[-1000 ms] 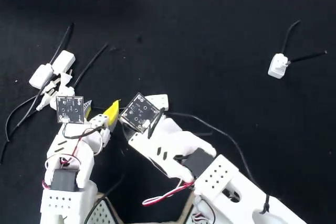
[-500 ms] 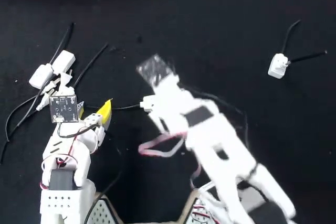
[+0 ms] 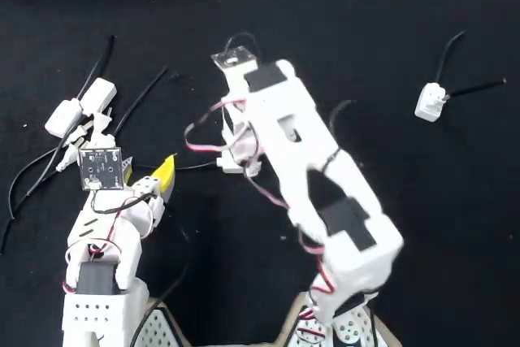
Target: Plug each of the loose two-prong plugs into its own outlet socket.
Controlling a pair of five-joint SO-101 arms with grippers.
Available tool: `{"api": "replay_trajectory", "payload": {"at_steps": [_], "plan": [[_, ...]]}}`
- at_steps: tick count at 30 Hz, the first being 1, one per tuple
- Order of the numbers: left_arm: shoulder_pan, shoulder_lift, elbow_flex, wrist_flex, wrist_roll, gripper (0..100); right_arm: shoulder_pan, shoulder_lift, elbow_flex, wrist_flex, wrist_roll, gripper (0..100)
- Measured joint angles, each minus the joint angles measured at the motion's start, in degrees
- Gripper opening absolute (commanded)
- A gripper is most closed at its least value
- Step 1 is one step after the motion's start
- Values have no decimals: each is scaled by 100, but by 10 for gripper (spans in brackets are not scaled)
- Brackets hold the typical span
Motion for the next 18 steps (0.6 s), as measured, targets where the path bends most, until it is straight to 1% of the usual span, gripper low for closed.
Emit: {"api": "replay_trajectory", "payload": {"at_steps": [3,7,18], "plan": [[0,0,0,0,0,253,158,492,-932,484,0,10],[0,0,0,0,0,253,343,844,-1609,580,0,11],[0,0,0,0,0,253,387,1521,-1714,580,-79,11]]}}
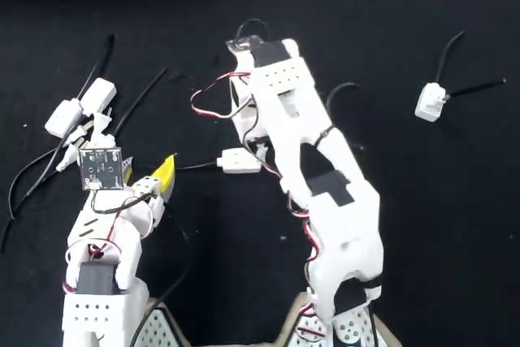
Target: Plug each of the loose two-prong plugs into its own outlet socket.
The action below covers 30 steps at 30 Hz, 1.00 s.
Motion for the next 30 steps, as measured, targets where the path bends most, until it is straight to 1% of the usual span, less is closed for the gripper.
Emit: {"api": "replay_trajectory", "payload": {"at_steps": [6,23,30], "plan": [[0,0,0,0,0,253,9,281,-281,0,-229,11],[0,0,0,0,0,253,35,1178,-1046,26,-229,11],[0,0,0,0,0,253,35,1143,-1073,26,-229,11]]}}
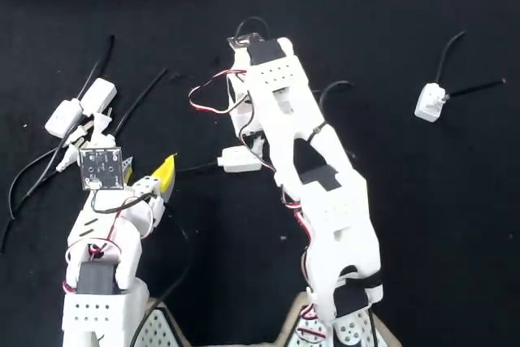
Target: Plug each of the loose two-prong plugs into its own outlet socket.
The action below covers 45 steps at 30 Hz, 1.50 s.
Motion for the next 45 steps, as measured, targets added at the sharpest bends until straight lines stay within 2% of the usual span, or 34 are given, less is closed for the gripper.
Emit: {"api": "replay_trajectory", "payload": {"at_steps": [6,14,21,24,29,34,38,42,45], "plan": [[0,0,0,0,0,253,0,-633,756,0,18,11],[0,0,0,0,0,253,79,-1785,1626,0,571,11],[0,0,0,0,0,253,536,-2646,2259,-97,1301,11],[0,0,0,0,0,253,1029,-2892,2998,-818,1732,11],[0,0,0,0,0,253,1776,-3473,5064,-2804,2699,11],[0,0,0,0,0,253,1952,-4466,7218,-4624,2980,11],[0,0,0,0,0,253,1996,-4897,8009,-4914,3288,12],[0,0,0,0,0,253,1996,-4976,8193,-4932,3437,13],[0,0,0,0,0,253,1996,-5029,8299,-4932,3490,57]]}}
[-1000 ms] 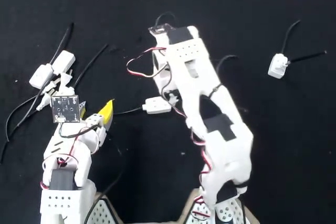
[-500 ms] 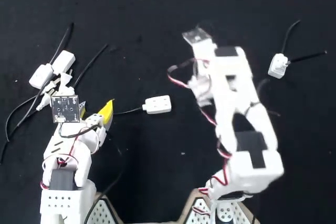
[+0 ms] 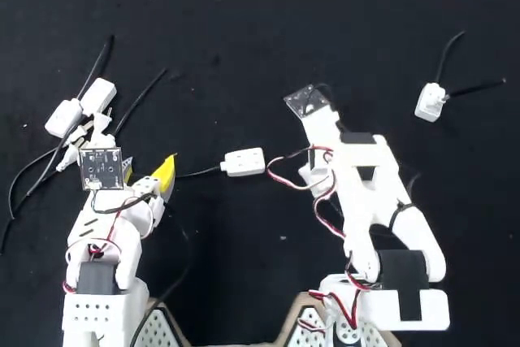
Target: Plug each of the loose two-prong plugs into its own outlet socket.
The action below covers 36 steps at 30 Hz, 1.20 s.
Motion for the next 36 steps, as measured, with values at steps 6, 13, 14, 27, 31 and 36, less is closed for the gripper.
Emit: {"api": "replay_trajectory", "payload": {"at_steps": [6,13,14,27,31,36], "plan": [[0,0,0,0,0,253,-26,62,229,-26,18,64],[0,0,0,0,0,253,-18,62,229,-70,26,65],[0,0,0,0,0,253,-18,62,237,-105,26,65],[0,0,0,0,0,253,9,-501,237,193,26,11],[0,0,0,0,0,253,-281,-1609,237,835,-343,11],[0,0,0,0,0,253,-1705,-2576,484,879,-1187,11]]}}
